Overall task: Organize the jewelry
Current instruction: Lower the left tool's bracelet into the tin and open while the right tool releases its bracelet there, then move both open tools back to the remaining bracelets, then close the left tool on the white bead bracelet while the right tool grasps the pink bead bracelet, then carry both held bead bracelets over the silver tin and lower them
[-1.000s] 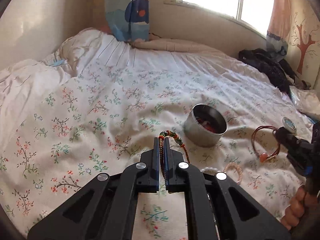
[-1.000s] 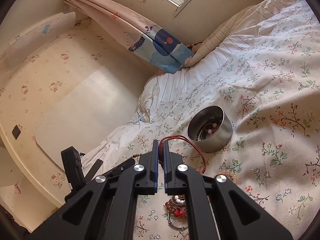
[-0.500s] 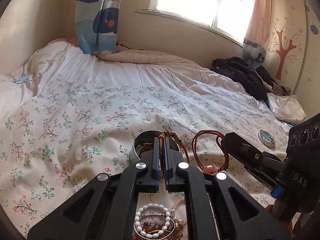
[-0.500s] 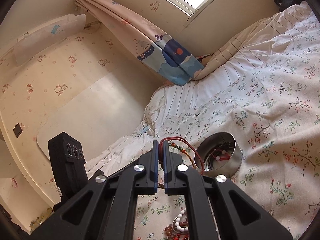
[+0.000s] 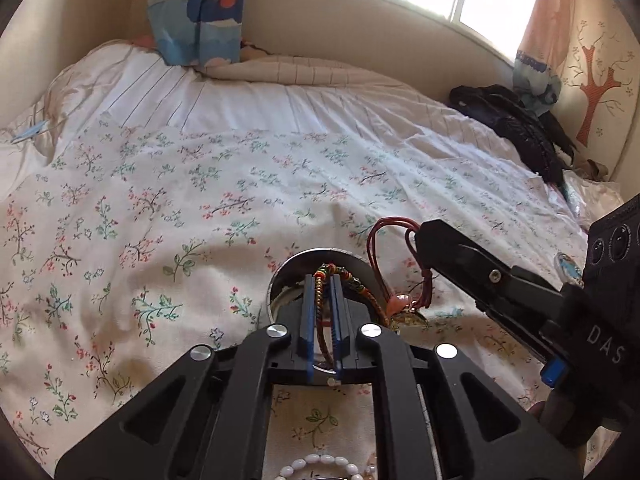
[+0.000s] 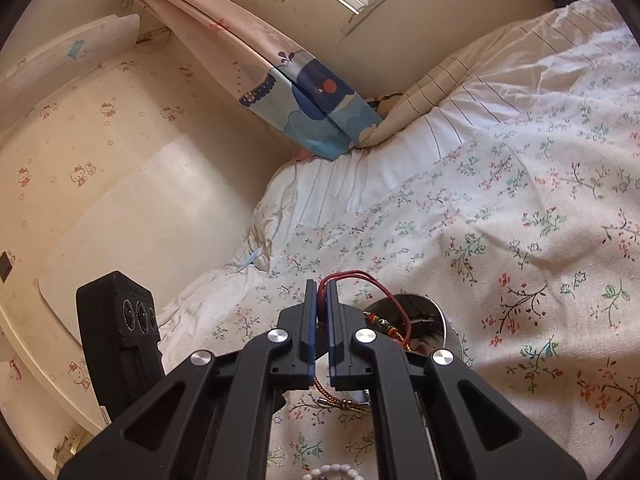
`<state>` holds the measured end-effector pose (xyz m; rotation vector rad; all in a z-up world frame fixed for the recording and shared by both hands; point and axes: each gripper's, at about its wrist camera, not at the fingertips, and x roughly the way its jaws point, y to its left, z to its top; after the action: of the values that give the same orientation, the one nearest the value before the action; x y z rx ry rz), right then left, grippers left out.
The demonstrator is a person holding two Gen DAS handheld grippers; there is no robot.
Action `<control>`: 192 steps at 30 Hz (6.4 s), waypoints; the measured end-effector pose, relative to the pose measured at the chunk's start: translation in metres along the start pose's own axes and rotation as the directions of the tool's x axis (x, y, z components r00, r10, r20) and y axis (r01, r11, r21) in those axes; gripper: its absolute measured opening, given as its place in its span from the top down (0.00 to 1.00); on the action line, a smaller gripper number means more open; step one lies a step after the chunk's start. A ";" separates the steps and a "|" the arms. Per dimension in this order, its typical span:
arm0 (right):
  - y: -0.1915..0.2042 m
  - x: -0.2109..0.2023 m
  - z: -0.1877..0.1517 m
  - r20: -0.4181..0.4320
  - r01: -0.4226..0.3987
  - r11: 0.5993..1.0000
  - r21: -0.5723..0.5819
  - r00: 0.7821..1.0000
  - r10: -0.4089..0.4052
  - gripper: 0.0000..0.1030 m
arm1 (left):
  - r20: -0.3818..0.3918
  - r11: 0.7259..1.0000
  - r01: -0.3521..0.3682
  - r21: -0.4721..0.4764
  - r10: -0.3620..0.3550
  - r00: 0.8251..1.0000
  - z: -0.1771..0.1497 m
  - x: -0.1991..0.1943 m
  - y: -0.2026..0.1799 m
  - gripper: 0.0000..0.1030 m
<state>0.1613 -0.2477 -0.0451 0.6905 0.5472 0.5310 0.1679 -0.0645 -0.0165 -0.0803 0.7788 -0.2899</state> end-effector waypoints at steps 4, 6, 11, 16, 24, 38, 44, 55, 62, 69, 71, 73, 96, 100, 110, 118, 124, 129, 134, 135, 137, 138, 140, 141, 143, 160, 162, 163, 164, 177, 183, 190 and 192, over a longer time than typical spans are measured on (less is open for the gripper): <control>-0.004 -0.002 -0.002 0.007 0.014 1.000 0.012 1.000 -0.014 0.79 | 0.028 0.998 -0.058 -0.026 0.059 0.998 -0.001 -0.008 0.014 0.63; -0.004 -0.006 -0.002 0.022 0.015 1.000 0.015 1.000 -0.015 0.73 | 0.048 0.996 -0.073 -0.051 0.075 0.996 -0.001 -0.015 0.020 0.56; -0.003 -0.014 -0.004 0.030 0.017 1.000 0.026 0.999 -0.018 0.73 | 0.054 0.994 -0.111 -0.022 0.112 0.992 -0.007 -0.023 0.019 0.52; -0.004 -0.014 -0.006 0.023 0.047 0.999 0.028 0.999 -0.047 0.66 | 0.066 0.991 -0.135 0.015 0.134 0.989 -0.008 -0.026 0.013 0.44; -0.009 -0.013 -0.007 0.016 0.063 0.997 0.032 0.998 -0.064 0.61 | 0.081 0.987 -0.158 0.042 0.154 0.985 -0.009 -0.029 0.008 0.42; -0.010 -0.016 -0.008 0.012 0.097 0.995 0.035 0.995 -0.098 0.54 | 0.086 0.982 -0.178 0.067 0.172 0.981 -0.012 -0.030 0.003 0.37; -0.009 -0.030 -0.015 -0.030 0.182 0.983 0.019 0.983 -0.181 0.42 | 0.070 0.982 -0.179 0.063 0.174 0.982 -0.024 -0.040 0.010 0.34; 0.005 -0.034 -0.066 -0.253 0.424 0.868 -0.259 0.837 -0.485 0.37 | -0.026 0.988 -0.151 0.039 0.152 0.988 -0.059 -0.062 0.043 0.33; 0.013 -0.008 -0.094 -0.282 0.501 0.718 -0.484 0.687 -0.669 0.36 | -0.079 0.972 -0.159 0.175 0.175 0.981 -0.081 -0.057 0.026 0.33; 0.002 -0.039 -0.082 -0.161 0.657 0.588 -0.472 0.592 -0.790 0.28 | -0.110 0.918 -0.237 0.319 0.284 0.952 -0.093 -0.034 0.009 0.33; 0.005 -0.048 -0.080 -0.162 0.636 0.636 -0.437 0.639 -0.752 0.28 | -0.105 0.927 -0.216 0.307 0.258 0.960 -0.091 -0.039 0.010 0.33; 0.008 -0.047 -0.081 -0.181 0.595 0.678 -0.430 0.679 -0.711 0.28 | -0.105 0.929 -0.204 0.308 0.247 0.963 -0.091 -0.039 0.009 0.33; 0.002 -0.032 -0.086 -0.227 0.584 0.681 -0.441 0.661 -0.715 0.28 | -0.173 0.949 -0.220 0.226 0.261 0.950 -0.086 -0.025 0.028 0.75; 0.005 -0.028 -0.088 -0.233 0.568 0.685 -0.455 0.667 -0.708 0.28 | -0.102 0.949 -0.149 0.279 0.184 0.978 -0.086 -0.040 0.009 0.74; 0.002 -0.027 -0.089 -0.245 0.566 0.694 -0.445 0.669 -0.702 0.28 | -0.209 0.948 -0.161 0.276 0.223 0.952 -0.092 -0.015 0.014 0.90; 0.008 -0.020 -0.095 -0.292 0.483 0.746 -0.459 0.711 -0.640 0.79 | -0.200 0.966 -0.143 0.217 0.188 0.962 -0.087 -0.021 0.022 0.93; 0.004 -0.033 -0.085 -0.307 0.417 0.852 -0.317 0.804 -0.508 0.92 | -0.158 0.993 -0.041 0.110 0.059 0.986 -0.078 -0.040 0.030 0.93; -0.001 -0.051 -0.072 -0.275 0.333 0.932 -0.147 0.891 -0.361 0.92 | -0.063 0.997 0.071 0.031 -0.069 0.996 -0.068 -0.063 0.033 0.93; 0.000 -0.065 -0.060 -0.210 0.225 0.974 -0.008 0.952 -0.221 0.92 | 0.014 0.995 0.096 -0.002 -0.096 0.995 -0.063 -0.080 0.032 0.93; 0.001 -0.067 -0.058 -0.191 0.203 0.979 0.012 0.962 -0.197 0.92 | 0.029 0.996 0.091 -0.007 -0.091 0.995 -0.062 -0.082 0.031 0.93; 0.007 -0.072 -0.053 -0.146 0.178 0.984 0.022 0.974 -0.173 0.92 | 0.064 0.998 0.062 0.001 -0.062 0.996 -0.059 -0.088 0.027 0.93; 0.012 -0.075 -0.051 -0.124 0.163 0.987 0.018 0.979 -0.159 0.92 | 0.079 0.998 0.055 0.006 -0.056 0.995 -0.059 -0.091 0.024 0.93; 0.022 -0.079 -0.048 -0.085 0.133 0.991 0.013 0.988 -0.131 0.92 | 0.103 0.999 0.037 0.019 -0.039 0.994 -0.057 -0.095 0.017 0.93; 0.027 -0.080 -0.047 -0.071 0.120 0.993 0.007 0.990 -0.120 0.92 | 0.112 0.999 0.033 0.029 -0.036 0.993 -0.057 -0.097 0.013 0.93; 0.035 -0.083 -0.045 -0.044 0.088 0.996 -0.006 0.995 -0.088 0.92 | 0.129 0.998 0.021 0.054 -0.027 0.991 -0.057 -0.100 0.004 0.93; 0.046 -0.090 -0.037 0.029 0.024 0.999 -0.045 0.999 -0.023 0.92 | 0.177 0.994 -0.037 0.103 0.018 0.984 -0.055 -0.103 -0.008 0.93; 0.046 -0.090 -0.037 0.031 0.021 0.999 -0.047 0.999 -0.020 0.92 | 0.181 0.994 -0.039 0.106 0.019 0.983 -0.055 -0.104 -0.009 0.93; 0.047 -0.090 -0.037 0.032 0.020 0.999 -0.048 0.999 -0.019 0.92 | 0.182 0.993 -0.040 0.107 0.020 0.983 -0.055 -0.104 -0.009 0.93; 0.047 -0.090 -0.037 0.033 0.019 0.999 -0.048 0.999 -0.017 0.92 | 0.184 0.993 -0.041 0.108 0.021 0.983 -0.054 -0.104 -0.009 0.93; 0.043 -0.083 -0.026 0.070 -0.012 0.999 -0.036 0.997 0.014 0.92 | 0.240 0.998 -0.010 0.068 -0.006 0.971 -0.042 -0.107 -0.006 0.93; 0.031 -0.073 -0.018 0.079 -0.020 1.000 -0.002 0.997 0.020 0.92 | 0.260 0.998 0.025 0.058 -0.039 0.965 -0.031 -0.099 -0.012 0.93; 0.020 -0.055 -0.012 0.071 -0.026 0.999 0.025 0.997 0.024 0.92 | 0.253 0.997 0.056 0.050 -0.067 0.965 -0.018 -0.080 -0.018 0.93; 0.019 -0.050 -0.011 0.068 -0.021 1.000 0.022 0.998 0.020 0.92 | 0.253 0.997 0.068 0.040 -0.076 0.964 -0.014 -0.076 -0.018 0.93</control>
<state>0.1121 -0.2611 -0.0239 0.7335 0.4839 0.5192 0.1025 -0.0595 0.0280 -0.1143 0.5164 -0.3536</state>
